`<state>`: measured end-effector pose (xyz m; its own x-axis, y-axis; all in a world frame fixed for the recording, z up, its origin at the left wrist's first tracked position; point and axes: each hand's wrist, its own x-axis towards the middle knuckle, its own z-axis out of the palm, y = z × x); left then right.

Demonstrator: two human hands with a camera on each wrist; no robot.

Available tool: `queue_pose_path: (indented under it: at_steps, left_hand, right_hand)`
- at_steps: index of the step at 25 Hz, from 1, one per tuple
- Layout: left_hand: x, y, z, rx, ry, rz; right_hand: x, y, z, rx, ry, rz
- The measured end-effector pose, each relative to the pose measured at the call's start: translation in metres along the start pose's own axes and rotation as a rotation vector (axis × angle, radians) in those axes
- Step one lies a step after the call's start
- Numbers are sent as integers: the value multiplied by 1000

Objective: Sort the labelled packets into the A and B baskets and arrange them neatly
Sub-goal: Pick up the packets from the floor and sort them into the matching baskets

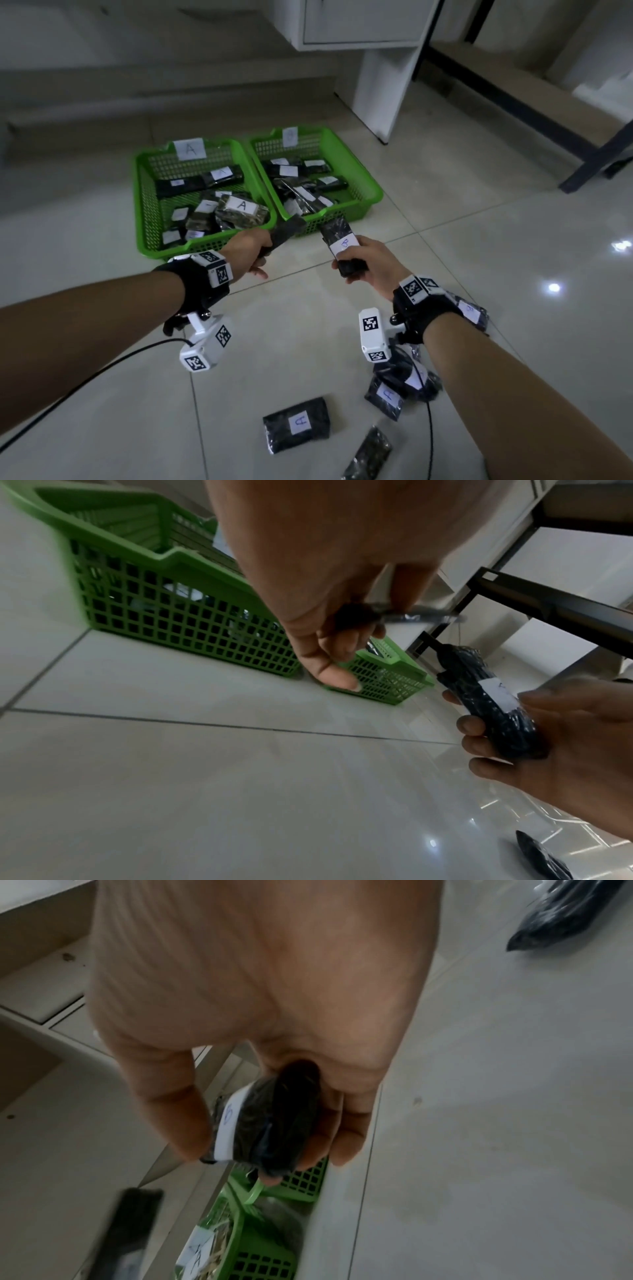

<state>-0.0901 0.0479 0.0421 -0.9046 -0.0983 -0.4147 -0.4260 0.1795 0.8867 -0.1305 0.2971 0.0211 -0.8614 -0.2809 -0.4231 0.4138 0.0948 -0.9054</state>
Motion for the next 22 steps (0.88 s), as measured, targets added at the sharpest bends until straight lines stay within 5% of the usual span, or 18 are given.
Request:
queue_pose_path:
  at_steps: [5,16,22]
  left_hand:
    - [-13,-1,-31,-226,-116,-10]
    - [4,-12,-79,-232,59,96]
    - [33,12,-77,20,220,331]
  right_hand:
    - [18,-7,33,15,135,-90]
    - [54,-22,79,-284,384,-460]
    - [81,-22,59,-505,618,-646]
